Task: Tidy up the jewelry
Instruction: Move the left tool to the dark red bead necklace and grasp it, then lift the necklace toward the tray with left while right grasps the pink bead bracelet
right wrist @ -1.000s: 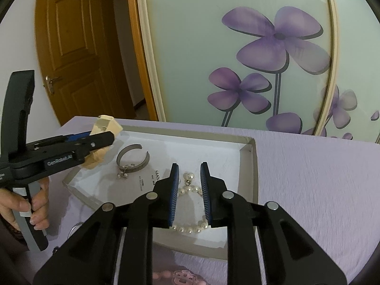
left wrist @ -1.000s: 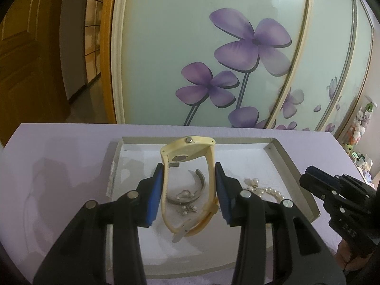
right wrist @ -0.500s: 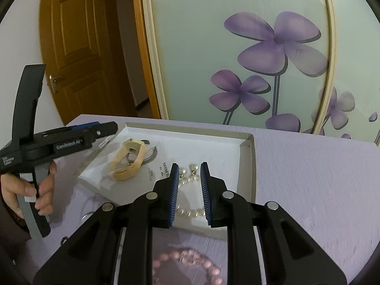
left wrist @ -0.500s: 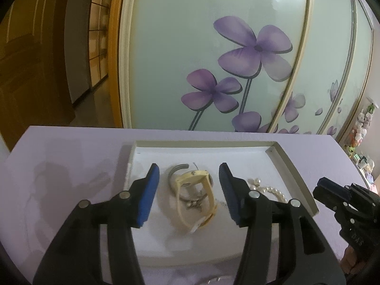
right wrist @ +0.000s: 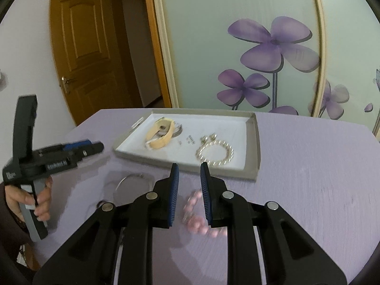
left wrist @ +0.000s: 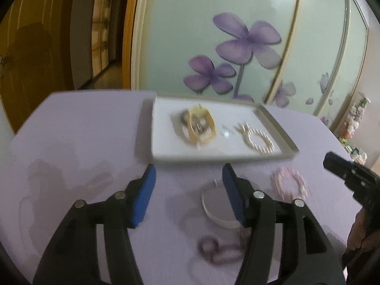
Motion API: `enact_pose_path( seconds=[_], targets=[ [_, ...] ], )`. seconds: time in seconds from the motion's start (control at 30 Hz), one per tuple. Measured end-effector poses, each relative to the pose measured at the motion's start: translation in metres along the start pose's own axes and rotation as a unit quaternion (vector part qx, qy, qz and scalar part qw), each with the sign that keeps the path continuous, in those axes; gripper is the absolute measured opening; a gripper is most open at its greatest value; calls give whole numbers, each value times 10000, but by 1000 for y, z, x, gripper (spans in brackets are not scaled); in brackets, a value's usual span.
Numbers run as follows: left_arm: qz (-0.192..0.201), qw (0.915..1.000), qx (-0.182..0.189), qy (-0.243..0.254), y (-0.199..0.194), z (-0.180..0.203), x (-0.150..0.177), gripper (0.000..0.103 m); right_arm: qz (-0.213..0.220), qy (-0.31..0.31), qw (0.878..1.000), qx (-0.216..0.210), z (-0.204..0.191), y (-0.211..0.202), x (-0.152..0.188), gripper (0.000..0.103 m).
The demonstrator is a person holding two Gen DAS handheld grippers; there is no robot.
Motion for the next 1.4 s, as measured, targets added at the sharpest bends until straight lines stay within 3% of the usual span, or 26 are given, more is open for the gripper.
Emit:
enact_pose_path(
  seconds=[0.23,0.5,0.77,0.87,0.97,1.03,1.13,1.4],
  targets=[
    [-531,9985,3,105,5,10,53,70,87,85,9999,69,-9,-34,19,20],
    [-957,9947,151,346,14,39,82,79,166,215,9994,194,0,-51,28,20],
    [-1038,9920,-263,673,24,58,94,81,190,213,9995,109,-2,-47,28,20],
    [-995,9918,-404,699,24,57,95,75,202,219,9995,91,-1,-47,28,20],
    [-913,9916,-539,740,23,57,93,49,204,231,9995,80,-1,-47,29,20],
    [-883,9911,-542,832,21,59,94,26,203,239,9995,60,-2,-46,29,20],
    [-889,9904,-519,922,21,62,95,10,200,233,9995,42,-4,-47,28,20],
    [-904,9929,-340,695,19,56,91,8,253,252,9993,86,-3,-52,28,20]
  ],
)
Point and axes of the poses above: each gripper's, at about its wrist camera, not at the fingertips, and y roughly the way its jaws point, z to its right, x to its underside, the point moved 4 cm from there along y, roughly the way its jaws point, and after that the axes turned 15 degrees about -y, right-handed, at the moved point
